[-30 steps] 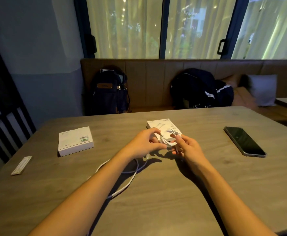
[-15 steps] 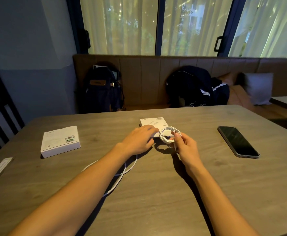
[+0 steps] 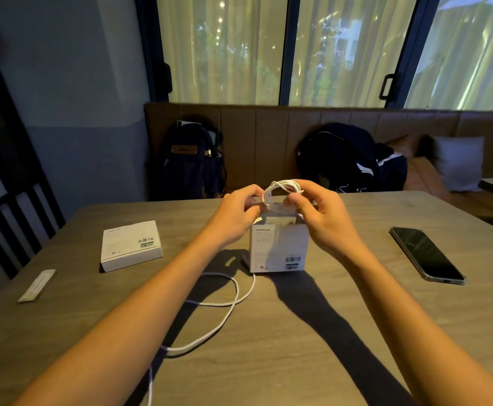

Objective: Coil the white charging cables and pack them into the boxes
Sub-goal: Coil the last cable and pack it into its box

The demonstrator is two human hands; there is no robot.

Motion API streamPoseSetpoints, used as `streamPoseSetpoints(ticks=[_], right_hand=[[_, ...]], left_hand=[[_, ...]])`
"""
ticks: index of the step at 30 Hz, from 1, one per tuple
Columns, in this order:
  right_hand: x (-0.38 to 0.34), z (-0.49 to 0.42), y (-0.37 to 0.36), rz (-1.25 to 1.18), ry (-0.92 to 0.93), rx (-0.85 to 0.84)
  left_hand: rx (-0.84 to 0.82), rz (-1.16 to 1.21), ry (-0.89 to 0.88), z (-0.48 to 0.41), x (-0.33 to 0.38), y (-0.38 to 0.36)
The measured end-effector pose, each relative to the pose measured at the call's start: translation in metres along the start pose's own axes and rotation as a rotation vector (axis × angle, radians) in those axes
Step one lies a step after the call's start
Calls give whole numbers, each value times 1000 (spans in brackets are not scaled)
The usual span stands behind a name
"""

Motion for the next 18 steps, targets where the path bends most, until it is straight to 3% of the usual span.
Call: streamPoseSetpoints(ticks=[9,18], right_hand=[[2,-17,4,669,112,-201],[12,-15,-4,815,205,-226]], left_hand=[[44,123,90,10,-2,4],[45,128,-26,19,0,-6]])
Point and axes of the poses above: each hand's wrist, its own z-axis away from the middle knuckle, its own y-axis out of the back of the hand, x = y × z, the point moved 2 cm from there along -z, towards the middle knuckle, and after that the axes turned 7 degrees about z, right-handed, at the moved point
